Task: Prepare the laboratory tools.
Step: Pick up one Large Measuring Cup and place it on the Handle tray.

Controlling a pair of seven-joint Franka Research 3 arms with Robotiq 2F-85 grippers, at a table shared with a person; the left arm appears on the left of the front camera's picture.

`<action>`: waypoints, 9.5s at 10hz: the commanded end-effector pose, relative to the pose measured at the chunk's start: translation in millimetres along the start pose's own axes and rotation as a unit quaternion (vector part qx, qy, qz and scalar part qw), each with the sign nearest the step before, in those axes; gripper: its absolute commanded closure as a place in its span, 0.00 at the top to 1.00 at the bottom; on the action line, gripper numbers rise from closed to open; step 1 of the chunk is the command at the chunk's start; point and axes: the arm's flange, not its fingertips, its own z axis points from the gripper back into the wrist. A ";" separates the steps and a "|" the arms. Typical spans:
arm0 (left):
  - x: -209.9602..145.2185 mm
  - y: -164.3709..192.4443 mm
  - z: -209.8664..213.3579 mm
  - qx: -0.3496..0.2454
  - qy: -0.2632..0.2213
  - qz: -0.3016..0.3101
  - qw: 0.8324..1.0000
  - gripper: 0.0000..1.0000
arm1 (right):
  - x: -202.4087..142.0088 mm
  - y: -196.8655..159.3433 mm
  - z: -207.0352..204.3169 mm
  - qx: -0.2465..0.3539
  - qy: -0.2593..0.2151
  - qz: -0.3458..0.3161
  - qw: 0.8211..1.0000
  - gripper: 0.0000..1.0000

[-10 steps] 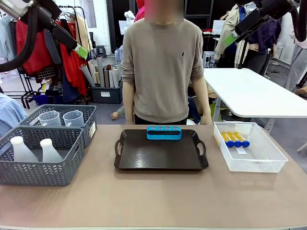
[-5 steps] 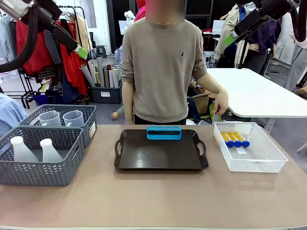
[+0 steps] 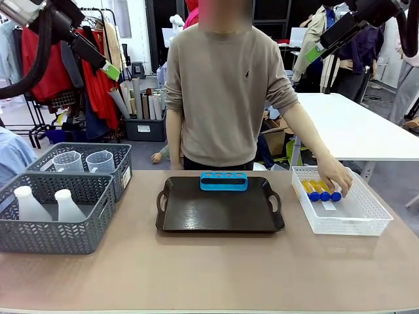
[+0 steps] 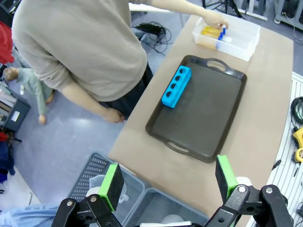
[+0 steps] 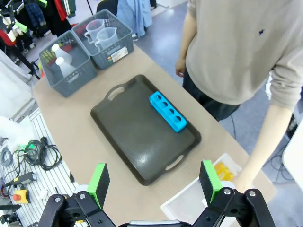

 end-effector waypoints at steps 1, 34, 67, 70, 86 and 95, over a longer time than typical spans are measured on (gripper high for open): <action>-0.4 0.6 1.8 -0.001 -0.003 0.004 1.000 1.00 | -0.4 -0.2 1.2 -0.001 0.000 0.000 1.000 1.00; -197.7 208.2 -92.3 0.242 0.294 0.389 0.839 1.00 | -0.4 -0.2 1.2 -0.001 0.000 0.000 1.000 1.00; -301.9 244.1 -205.1 0.148 0.322 0.421 0.835 0.00 | -0.4 -0.2 1.2 -0.001 0.000 0.000 1.000 1.00; -289.8 245.4 -191.4 0.156 0.312 0.420 0.838 0.00 | -0.4 -0.2 1.2 -0.001 0.000 0.000 1.000 1.00; -50.2 161.8 -36.7 0.147 0.322 0.235 0.906 0.00 | -0.4 -0.2 1.2 -0.001 0.000 0.000 1.000 1.00; 39.6 117.5 23.4 0.089 0.301 0.142 0.939 0.00 | -0.4 -0.2 1.2 -0.001 0.000 0.000 1.000 1.00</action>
